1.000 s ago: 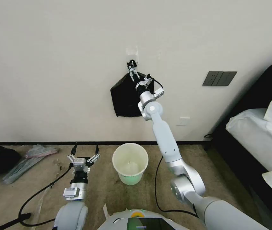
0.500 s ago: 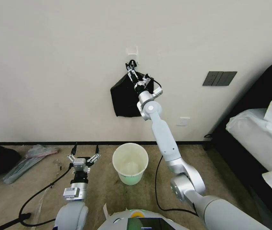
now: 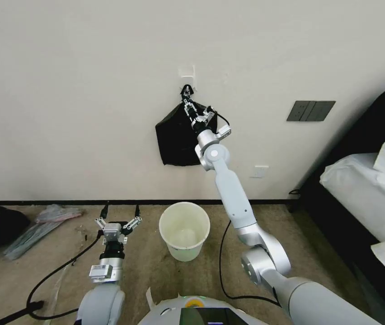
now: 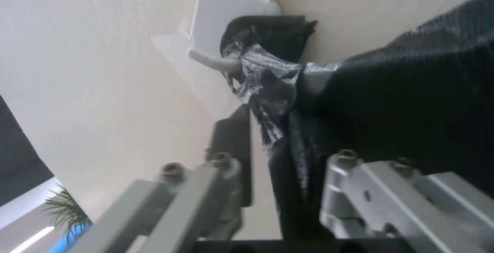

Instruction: Place a trash bag onto the trash bin.

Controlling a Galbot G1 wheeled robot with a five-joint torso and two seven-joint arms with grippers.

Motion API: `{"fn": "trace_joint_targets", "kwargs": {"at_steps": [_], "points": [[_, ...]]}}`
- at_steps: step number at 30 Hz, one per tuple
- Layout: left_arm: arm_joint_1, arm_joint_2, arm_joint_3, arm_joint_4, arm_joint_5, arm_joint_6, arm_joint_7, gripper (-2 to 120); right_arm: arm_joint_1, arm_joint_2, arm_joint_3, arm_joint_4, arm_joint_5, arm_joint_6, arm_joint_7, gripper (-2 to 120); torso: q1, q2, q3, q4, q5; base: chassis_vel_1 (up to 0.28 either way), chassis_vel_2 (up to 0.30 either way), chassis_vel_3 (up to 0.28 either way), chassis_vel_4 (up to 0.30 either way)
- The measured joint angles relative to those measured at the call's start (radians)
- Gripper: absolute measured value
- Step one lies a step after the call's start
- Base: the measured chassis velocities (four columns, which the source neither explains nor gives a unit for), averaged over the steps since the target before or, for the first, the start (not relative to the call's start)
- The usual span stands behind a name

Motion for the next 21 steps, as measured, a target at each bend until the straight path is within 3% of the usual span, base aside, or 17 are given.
{"fn": "trace_joint_targets", "kwargs": {"at_steps": [4,10,14,21], "points": [[0.001,0.0,-0.001,0.001,-0.001,-0.001,0.0,100,-0.006,0.0,0.003,0.012,0.0,0.001,-0.001,10,0.0,0.0,0.0,0.0,0.0,0.0,0.0,0.0,0.0],[-0.001,-0.001,0.0,0.003,-0.001,-0.001,0.0,100,-0.019,0.0,0.006,0.026,-0.005,0.002,-0.003,8,0.0,0.0,0.0,0.0,0.0,0.0,0.0,0.0,0.0],[-0.003,-0.003,0.002,0.005,-0.001,-0.001,0.0,100,-0.028,0.0,0.004,0.032,-0.01,0.003,-0.004,17,0.0,0.0,0.0,0.0,0.0,0.0,0.0,0.0,0.0],[-0.002,-0.004,0.002,0.008,-0.001,-0.001,0.0,100,-0.035,0.0,0.004,0.038,-0.011,0.003,-0.008,42,0.0,0.0,0.0,0.0,0.0,0.0,0.0,0.0,0.0]]}}
